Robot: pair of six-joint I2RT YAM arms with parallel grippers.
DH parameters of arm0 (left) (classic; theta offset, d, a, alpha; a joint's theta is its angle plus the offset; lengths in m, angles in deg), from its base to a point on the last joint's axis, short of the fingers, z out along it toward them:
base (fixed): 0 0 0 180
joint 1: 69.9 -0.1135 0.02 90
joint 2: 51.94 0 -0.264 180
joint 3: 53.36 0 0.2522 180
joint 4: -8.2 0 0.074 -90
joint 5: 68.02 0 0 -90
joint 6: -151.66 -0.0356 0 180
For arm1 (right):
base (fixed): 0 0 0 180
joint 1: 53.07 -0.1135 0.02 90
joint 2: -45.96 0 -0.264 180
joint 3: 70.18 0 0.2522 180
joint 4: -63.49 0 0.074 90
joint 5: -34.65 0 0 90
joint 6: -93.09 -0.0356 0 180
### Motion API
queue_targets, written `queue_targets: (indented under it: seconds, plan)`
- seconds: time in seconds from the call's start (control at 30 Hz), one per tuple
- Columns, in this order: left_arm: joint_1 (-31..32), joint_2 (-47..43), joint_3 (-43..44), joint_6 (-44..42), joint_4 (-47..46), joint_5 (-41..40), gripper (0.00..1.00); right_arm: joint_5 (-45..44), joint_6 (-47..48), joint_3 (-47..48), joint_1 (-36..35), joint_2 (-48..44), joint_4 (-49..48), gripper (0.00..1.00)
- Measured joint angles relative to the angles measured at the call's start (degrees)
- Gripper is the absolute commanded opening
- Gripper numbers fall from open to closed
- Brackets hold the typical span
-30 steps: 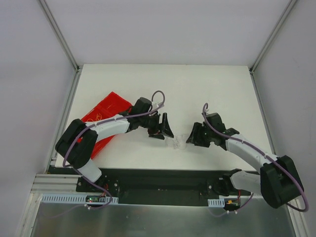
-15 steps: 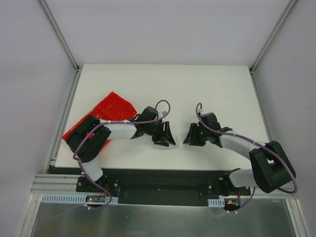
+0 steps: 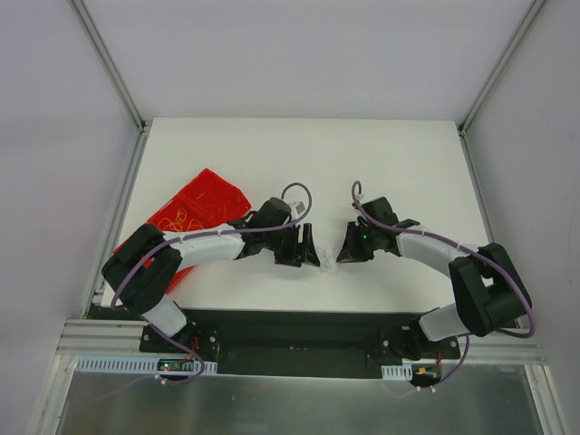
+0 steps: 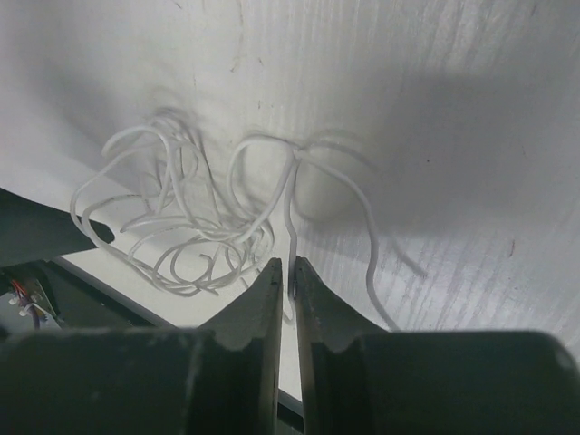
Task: Untangle the cables
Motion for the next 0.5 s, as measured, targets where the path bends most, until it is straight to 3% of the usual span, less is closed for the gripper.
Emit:
queue_targets:
  seconds: [0.17,0.5]
  plan:
    - [-0.11,-0.20,1.38,0.52,1.70,-2.82,0.48,0.44,0.46,0.17,0.00,0.35,1.42,0.03]
    - [-0.11,1.20,4.42,1.62,3.45,-9.42,0.39,0.63,0.66,0.17,-0.07,0.17,2.84,0.01]
